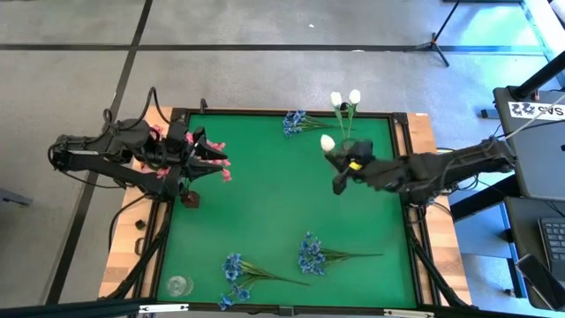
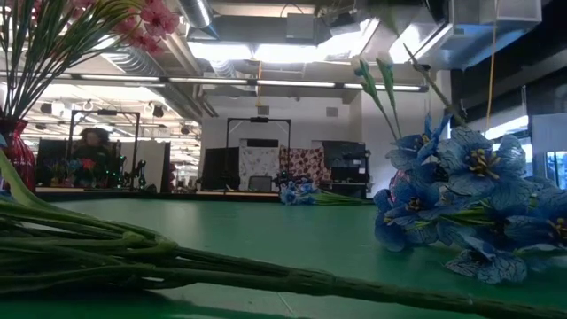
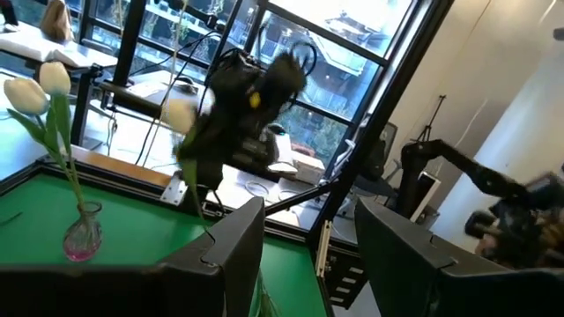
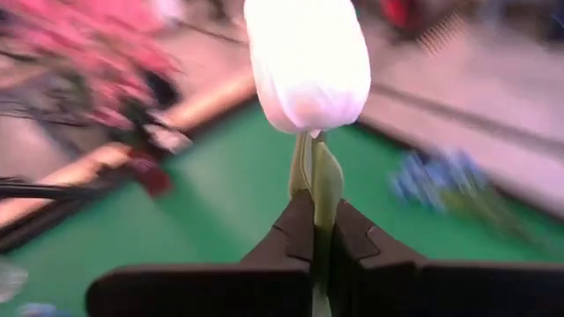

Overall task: Sort flowers into vase by color
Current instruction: Put the white flower into the violet vase

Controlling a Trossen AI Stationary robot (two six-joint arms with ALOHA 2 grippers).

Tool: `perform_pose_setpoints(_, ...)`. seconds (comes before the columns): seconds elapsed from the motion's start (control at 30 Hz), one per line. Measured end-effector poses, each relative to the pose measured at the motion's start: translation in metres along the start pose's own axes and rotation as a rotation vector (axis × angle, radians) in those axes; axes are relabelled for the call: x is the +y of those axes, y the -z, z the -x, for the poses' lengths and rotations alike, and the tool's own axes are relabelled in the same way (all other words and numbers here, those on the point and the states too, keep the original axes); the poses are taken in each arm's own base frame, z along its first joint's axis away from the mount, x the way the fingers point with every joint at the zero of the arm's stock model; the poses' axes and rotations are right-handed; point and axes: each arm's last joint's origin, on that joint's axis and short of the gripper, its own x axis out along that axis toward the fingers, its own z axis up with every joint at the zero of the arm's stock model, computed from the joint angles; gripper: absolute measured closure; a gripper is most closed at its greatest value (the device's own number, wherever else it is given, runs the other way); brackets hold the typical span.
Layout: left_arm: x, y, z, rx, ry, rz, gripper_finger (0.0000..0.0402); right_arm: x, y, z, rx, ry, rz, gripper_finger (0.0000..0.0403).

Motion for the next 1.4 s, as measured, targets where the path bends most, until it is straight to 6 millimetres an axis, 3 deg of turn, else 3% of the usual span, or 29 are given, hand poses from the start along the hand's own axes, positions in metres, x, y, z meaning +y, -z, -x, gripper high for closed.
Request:
perform_pose_setpoints(0.17,-0.001,-0.002,0.005,-0.02,0.007,0.0,0.0227,-0.013,-0.04,0.028,-0.191,-0.192,0.098,0.0399)
perform_pose_setpoints(0.37,-0.001,-0.002,0.006,-0.018,0.009,0.0,0.0227,-0.04,-0.068,0.06,-0.369,-0.269,0.216,0.04)
perform_pose_setpoints(0.63,0.001,-0.003,0.006,-0.034,-0.032,-0.002,0.0227,-0.066,-0.082,0.063,-0.527,-0.313,0.331,0.04)
perform_pose_setpoints(0.9,0.002,-0.003,0.006,-0.033,-0.032,-0.001,0.0227,-0.086,-0.081,0.072,-0.66,-0.384,0.341,0.04)
perform_pose_setpoints(1.1,0.002,-0.003,0.006,-0.033,-0.032,-0.001,0.0227,-0.096,-0.075,0.084,-0.711,-0.314,0.433,0.04)
perform_pose_setpoints(1.4,0.002,-0.004,0.006,-0.034,-0.032,-0.077,0.0227,-0.117,-0.031,0.08,-0.656,-0.14,0.438,0.04)
